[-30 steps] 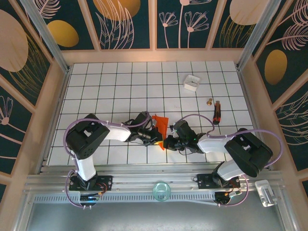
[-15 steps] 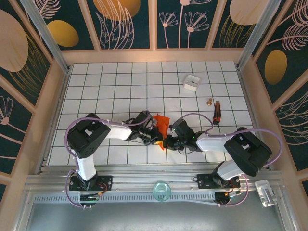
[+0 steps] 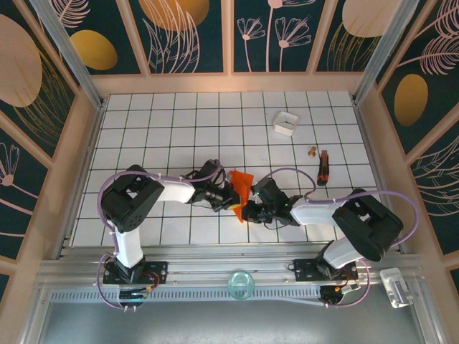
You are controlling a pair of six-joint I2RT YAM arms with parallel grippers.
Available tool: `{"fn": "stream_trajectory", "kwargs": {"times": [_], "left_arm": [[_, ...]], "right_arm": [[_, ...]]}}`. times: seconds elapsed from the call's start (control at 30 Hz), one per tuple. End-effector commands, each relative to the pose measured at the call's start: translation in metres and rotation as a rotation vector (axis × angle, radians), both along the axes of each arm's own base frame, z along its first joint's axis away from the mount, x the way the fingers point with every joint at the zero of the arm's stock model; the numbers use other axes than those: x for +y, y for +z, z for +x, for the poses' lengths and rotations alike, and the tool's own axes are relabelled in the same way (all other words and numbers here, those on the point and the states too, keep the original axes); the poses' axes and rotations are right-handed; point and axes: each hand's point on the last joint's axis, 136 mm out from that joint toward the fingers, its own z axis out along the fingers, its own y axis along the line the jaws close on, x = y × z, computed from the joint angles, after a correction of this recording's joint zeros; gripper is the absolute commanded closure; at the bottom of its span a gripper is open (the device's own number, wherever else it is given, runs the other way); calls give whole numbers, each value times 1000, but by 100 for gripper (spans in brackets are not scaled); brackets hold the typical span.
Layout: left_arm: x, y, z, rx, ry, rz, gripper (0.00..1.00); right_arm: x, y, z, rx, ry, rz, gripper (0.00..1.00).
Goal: Fold a paper plane with a square sheet of paper (pick it up from the middle)
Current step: Perform the fourth fold on the wing at the bottom-center of the table.
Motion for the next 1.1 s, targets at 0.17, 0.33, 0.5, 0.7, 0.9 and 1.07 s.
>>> {"fn": "stream_trajectory", "kwargs": {"times": [0.17, 0.33, 0.5, 0.7, 0.9, 1.07], "left_arm": [[13, -8, 39, -52, 41, 60, 100], [14, -6, 53, -69, 39, 72, 100], [15, -10, 65, -75, 38, 82, 100], [16, -11, 84, -91, 41, 95, 100], [15, -8, 101, -110, 51, 93, 100], [18, -11, 115, -122, 52, 114, 100]], "right_arm": [[-96, -78, -74, 265, -6, -435, 100], [-96, -78, -75, 264, -5, -439, 100], [-97, -78, -75, 264, -5, -442, 100], [-96, -77, -75, 264, -4, -443, 100], [-97, -78, -76, 267, -4, -447, 100], [-97, -78, -77, 268, -4, -445, 100]]}}
